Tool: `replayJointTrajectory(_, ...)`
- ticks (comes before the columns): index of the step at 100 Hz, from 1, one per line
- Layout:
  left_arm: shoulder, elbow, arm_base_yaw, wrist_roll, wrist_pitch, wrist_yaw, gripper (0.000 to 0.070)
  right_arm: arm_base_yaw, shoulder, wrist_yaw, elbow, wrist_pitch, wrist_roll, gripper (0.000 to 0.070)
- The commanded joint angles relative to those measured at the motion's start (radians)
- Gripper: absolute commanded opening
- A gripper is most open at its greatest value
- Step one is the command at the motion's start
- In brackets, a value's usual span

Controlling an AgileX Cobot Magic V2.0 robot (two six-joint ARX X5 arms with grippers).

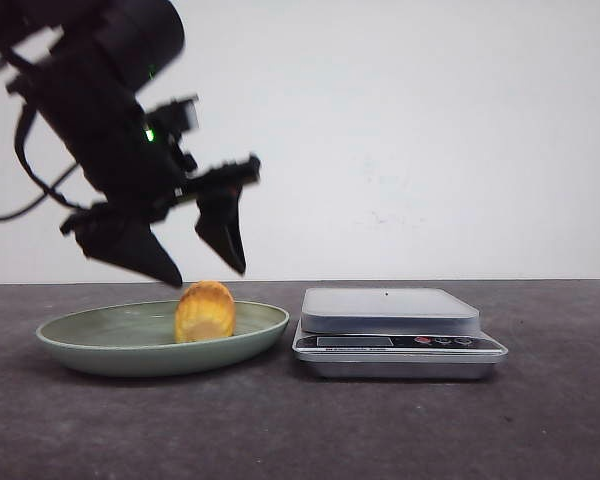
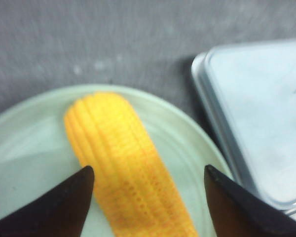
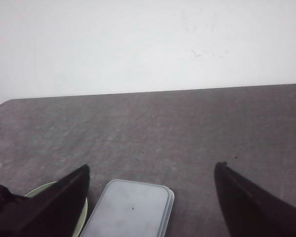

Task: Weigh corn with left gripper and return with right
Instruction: 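Lower the left gripper onto the yellow corn cob and grasp it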

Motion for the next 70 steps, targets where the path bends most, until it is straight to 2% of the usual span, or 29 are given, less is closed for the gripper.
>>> replayJointTrajectory(1,0.039,0.009,-0.015,-0.020,0.017,-0.008,0.0431,0.005,0.005,-0.002,0.019,0.006,-0.005,0.0512)
replayJointTrajectory(20,0.079,0.009,-0.035,-0.039,0.014,-0.033,0.0411,0.005,0.005,-0.001,0.019,-0.016,-0.005,0.0512)
replayJointTrajectory(30,0.080,0.009,-0.040,-0.040,0.014,-0.038,0.0277,0.005,0.005,0.000,0.019,-0.022,-0.005,0.0512)
replayJointTrajectory(35,0.080,0.009,-0.043,-0.040,0.014,-0.038,0.0167,0.005,0.005,0.004,0.019,-0.021,-0.005,0.0512)
replayJointTrajectory(40,0.080,0.009,-0.046,-0.040,0.013,-0.038,0.0013,0.005,0.005,0.007,0.019,-0.021,-0.005,0.0511)
replayJointTrajectory(41,0.079,0.010,-0.046,-0.040,0.013,-0.037,0.0000,0.005,0.005,0.007,0.019,-0.021,-0.005,0.0511)
replayJointTrajectory(70,-0.098,0.022,-0.045,-0.014,-0.009,-0.044,0.0012,0.005,0.005,0.006,0.019,-0.021,-0.005,0.0511)
